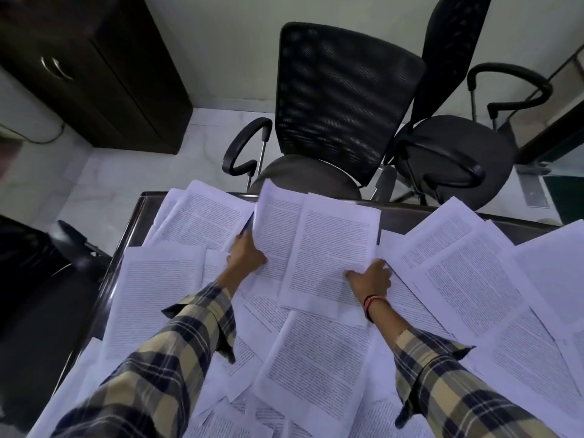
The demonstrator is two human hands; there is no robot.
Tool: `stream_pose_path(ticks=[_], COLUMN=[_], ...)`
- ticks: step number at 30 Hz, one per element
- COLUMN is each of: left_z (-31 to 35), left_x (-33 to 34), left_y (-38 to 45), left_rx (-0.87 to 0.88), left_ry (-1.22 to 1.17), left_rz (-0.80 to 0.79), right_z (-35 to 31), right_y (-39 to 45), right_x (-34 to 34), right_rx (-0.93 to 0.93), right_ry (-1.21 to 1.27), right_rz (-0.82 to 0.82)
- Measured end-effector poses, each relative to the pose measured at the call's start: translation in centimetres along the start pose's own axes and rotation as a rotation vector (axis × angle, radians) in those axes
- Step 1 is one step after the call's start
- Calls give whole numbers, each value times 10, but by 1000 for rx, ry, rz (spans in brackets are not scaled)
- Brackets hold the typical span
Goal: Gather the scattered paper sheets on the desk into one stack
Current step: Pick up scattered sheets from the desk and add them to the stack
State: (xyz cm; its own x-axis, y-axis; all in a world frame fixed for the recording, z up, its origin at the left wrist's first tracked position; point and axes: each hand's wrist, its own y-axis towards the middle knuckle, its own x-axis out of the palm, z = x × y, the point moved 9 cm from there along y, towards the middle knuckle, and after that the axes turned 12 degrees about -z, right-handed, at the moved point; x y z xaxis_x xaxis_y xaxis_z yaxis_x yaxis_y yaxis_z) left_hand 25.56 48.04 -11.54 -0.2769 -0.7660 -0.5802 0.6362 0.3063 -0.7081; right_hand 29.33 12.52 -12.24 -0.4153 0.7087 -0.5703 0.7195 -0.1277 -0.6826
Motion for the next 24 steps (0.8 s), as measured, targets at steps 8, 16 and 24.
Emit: stream_pose_path(ticks=[8, 16, 24], left_z=[9, -4, -12], left_x=[27, 24, 50], left_y=[-11, -19, -60], left_rx=[109, 56, 98], left_ry=[-511, -628, -966], left_rz=[-128, -166, -555], right_z=[-42, -50, -44], right_y=[-11, -16, -30], right_x=[30, 58, 53], right_rx=[-234, -253, -280], right_ry=[136, 347, 487], right_rz=[-203, -466, -436])
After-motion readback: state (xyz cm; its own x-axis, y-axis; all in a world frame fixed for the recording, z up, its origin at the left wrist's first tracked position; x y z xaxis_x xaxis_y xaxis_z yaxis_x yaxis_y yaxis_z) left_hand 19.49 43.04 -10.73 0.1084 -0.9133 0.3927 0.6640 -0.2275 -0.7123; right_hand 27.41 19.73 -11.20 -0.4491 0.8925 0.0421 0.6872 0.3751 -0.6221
